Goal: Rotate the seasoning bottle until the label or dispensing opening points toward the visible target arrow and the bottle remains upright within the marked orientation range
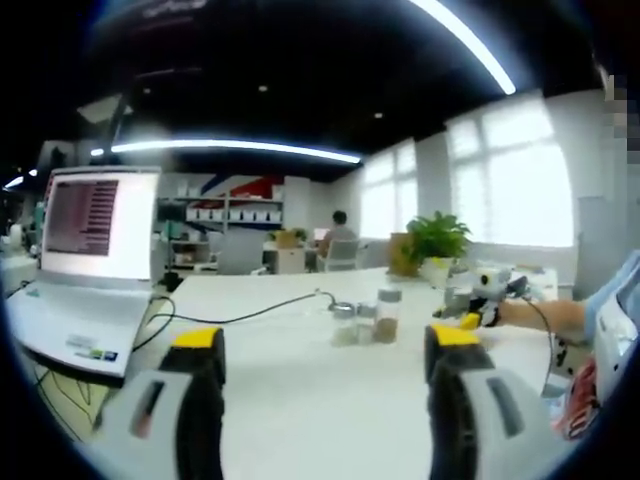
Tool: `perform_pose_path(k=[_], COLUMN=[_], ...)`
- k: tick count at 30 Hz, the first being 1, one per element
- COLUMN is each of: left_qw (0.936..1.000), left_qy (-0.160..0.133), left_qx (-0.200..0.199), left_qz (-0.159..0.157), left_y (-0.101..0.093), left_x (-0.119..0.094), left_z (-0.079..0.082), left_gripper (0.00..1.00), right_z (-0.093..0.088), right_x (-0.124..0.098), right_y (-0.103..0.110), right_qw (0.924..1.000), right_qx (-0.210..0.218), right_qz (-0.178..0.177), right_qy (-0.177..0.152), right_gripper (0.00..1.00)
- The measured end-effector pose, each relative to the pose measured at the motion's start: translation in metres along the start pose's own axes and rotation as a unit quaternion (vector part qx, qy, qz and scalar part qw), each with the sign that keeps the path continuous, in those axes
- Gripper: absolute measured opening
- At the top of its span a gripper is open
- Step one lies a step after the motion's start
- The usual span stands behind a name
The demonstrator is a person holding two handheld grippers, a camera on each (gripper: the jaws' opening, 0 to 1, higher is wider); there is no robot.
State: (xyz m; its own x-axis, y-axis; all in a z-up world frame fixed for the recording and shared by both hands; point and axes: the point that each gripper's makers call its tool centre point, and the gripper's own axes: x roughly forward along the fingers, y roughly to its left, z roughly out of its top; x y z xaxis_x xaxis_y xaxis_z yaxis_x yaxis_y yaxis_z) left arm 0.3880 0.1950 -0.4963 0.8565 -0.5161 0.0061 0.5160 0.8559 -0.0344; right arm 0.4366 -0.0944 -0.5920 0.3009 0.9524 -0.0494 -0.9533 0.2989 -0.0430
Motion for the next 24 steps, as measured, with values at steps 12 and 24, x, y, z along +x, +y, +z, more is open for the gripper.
perform_pose_path(k=[12, 24], left_qw=[1.0000, 1.0000], left_qy=[0.000, 0.001], left_qx=[-0.003, -0.003], left_qz=[0.002, 0.003], left_y=[0.001, 0.002], left_x=[-0.001, 0.000], left_z=[-0.001, -0.001], left_gripper=[0.87, 0.87], right_z=[-0.001, -0.005], right_x=[-0.007, -0.011], right_y=[0.002, -0.002], right_qw=[0.9999, 0.9999], right_qx=[0.004, 0.001], right_qz=[-0.005, -0.012], right_qy=[-0.010, -0.008], right_gripper=[0.42, 0.42])
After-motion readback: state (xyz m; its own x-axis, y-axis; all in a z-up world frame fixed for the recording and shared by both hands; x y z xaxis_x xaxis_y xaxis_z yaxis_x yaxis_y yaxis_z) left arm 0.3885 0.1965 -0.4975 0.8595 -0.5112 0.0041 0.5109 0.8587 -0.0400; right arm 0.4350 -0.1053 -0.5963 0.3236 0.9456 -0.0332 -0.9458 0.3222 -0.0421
